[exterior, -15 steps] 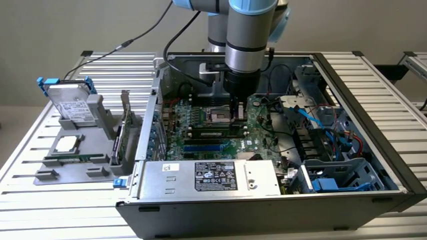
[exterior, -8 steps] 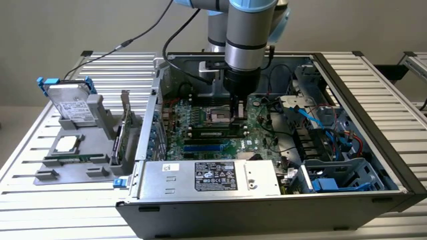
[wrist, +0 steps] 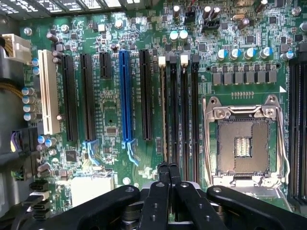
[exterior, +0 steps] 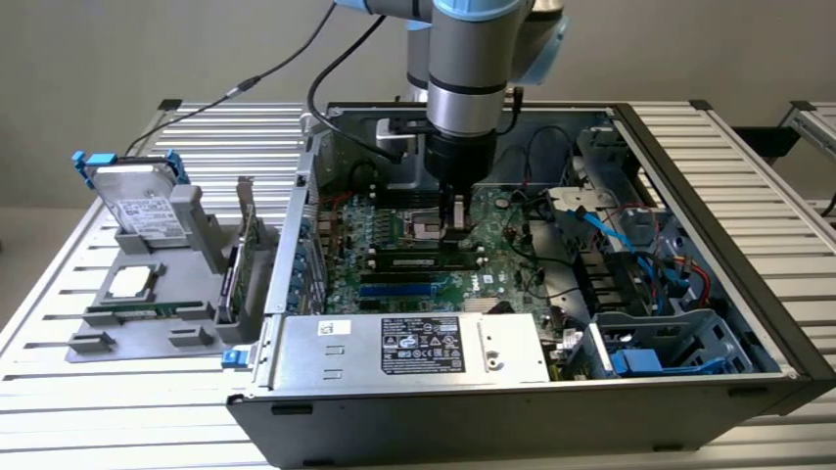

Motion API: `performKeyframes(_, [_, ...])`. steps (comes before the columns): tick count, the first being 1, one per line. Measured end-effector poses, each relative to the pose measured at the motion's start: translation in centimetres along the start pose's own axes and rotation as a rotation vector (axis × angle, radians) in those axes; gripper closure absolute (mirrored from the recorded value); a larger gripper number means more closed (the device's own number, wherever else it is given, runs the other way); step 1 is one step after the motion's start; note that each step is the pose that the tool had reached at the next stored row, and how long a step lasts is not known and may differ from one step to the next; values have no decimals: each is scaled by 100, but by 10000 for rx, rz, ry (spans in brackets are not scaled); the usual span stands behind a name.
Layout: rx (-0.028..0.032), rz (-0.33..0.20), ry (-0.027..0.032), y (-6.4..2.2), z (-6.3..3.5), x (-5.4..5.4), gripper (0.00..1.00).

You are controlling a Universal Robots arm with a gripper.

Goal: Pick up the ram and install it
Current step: 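Press down the ram until it locks into place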

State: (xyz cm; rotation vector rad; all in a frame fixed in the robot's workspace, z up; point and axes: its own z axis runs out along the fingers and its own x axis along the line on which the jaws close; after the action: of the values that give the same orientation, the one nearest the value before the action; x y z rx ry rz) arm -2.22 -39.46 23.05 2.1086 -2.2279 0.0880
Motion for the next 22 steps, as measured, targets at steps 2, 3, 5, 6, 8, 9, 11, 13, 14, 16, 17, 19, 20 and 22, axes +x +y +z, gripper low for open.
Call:
performKeyframes(2, [3, 1, 27, 38, 0, -7, 90])
performKeyframes(3, [4, 0, 39, 54, 0, -9, 90])
performKeyframes(5, [7, 1, 59, 93, 0, -13, 90])
performKeyframes(6, [8, 2, 69, 115, 0, -13, 90])
performKeyframes(8, [10, 2, 89, 162, 0, -16, 90])
performKeyframes(9, [11, 2, 97, 186, -1, -16, 90])
performKeyframes(11, [13, 2, 114, 234, 0, -18, 90])
performKeyframes(13, [14, 2, 130, 279, 0, -21, 90])
performKeyframes(14, [16, 3, 140, 302, 0, -22, 90])
performKeyframes(16, [17, 3, 159, 347, 1, -25, 90])
performKeyframes(17, [18, 3, 169, 369, 1, -27, 90])
performKeyframes(19, [20, 3, 190, 407, 1, -31, 90])
performKeyframes(20, [19, 4, 192, 418, 1, -30, 90])
performKeyframes(22, [27, 4, 191, 430, 8, -31, 90])
